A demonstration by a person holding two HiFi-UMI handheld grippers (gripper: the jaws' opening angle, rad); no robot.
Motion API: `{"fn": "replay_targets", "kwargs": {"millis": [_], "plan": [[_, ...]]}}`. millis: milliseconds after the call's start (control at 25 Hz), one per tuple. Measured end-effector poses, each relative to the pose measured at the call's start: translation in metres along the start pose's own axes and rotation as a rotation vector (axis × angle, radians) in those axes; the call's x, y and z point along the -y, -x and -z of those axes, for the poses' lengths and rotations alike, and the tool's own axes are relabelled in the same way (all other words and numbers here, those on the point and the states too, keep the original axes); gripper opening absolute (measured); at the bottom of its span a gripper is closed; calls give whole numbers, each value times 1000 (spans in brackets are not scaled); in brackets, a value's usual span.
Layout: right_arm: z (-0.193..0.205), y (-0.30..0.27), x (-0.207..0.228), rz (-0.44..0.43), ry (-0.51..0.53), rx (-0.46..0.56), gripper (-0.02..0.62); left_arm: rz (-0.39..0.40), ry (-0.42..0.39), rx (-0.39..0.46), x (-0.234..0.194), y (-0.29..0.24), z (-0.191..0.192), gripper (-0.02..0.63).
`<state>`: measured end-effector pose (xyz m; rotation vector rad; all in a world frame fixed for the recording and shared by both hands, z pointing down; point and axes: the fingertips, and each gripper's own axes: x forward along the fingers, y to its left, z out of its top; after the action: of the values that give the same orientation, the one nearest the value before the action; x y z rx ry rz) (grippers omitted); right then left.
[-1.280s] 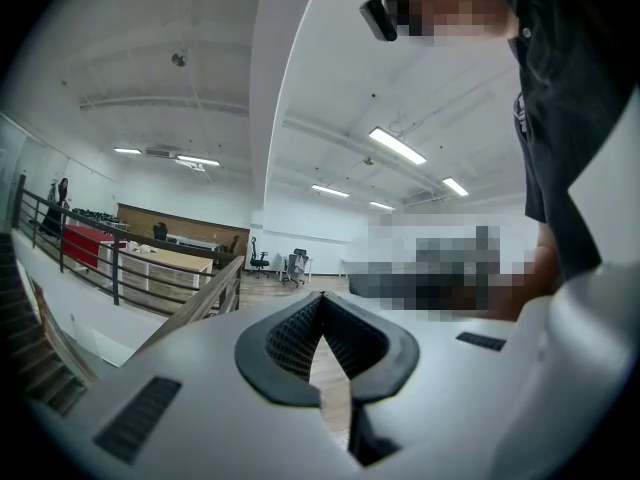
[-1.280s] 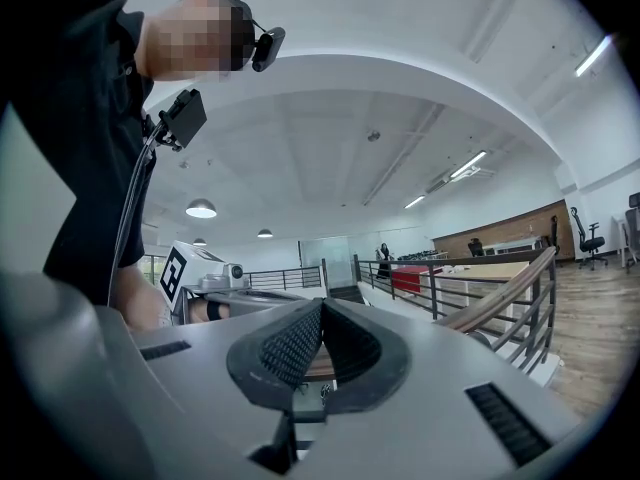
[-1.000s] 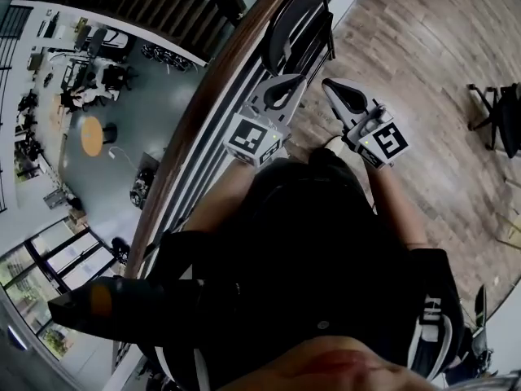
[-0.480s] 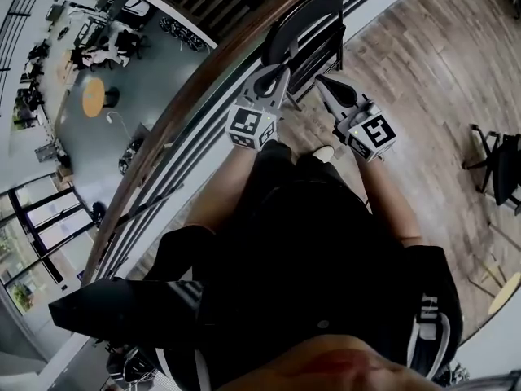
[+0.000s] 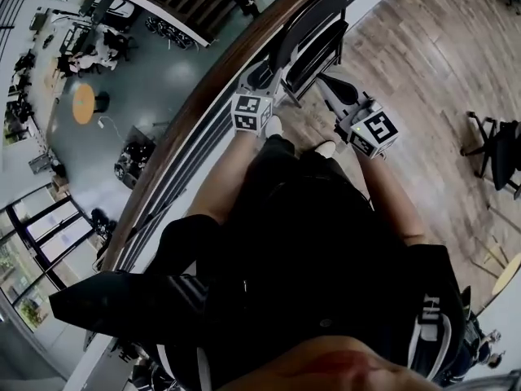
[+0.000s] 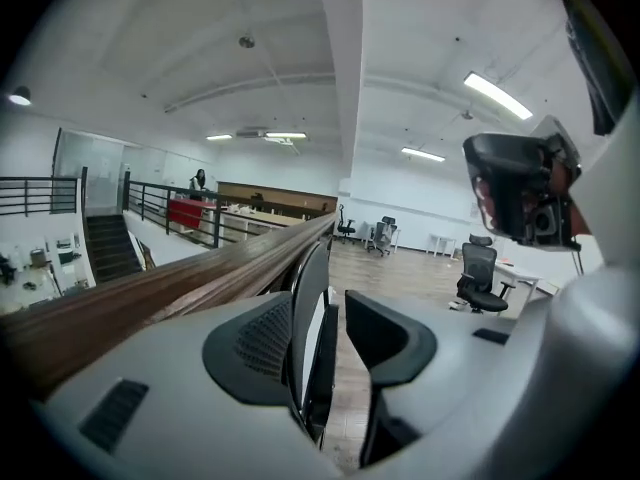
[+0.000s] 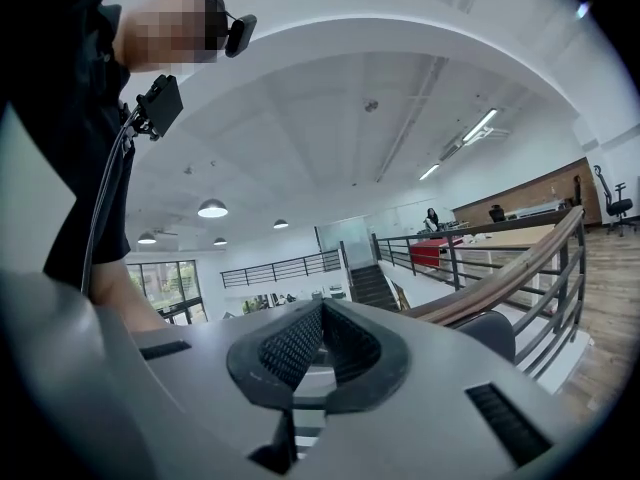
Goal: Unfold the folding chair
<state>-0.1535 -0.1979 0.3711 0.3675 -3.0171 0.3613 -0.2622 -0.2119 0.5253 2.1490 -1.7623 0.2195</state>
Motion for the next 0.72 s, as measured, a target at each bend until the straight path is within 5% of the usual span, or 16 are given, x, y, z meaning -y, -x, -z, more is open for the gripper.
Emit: {"fn": "replay_targets", "kwargs": {"millis": [240, 400, 720], "plan": [[11, -10, 13, 68, -14, -15, 6, 10, 46, -101, -26, -34, 41, 190], [18, -13, 20, 118, -36, -28, 6, 57, 6, -168, -25, -55, 59, 202], [31, -6, 18, 202, -42, -43, 6, 32, 25, -218, -41, -80, 88, 230]]}}
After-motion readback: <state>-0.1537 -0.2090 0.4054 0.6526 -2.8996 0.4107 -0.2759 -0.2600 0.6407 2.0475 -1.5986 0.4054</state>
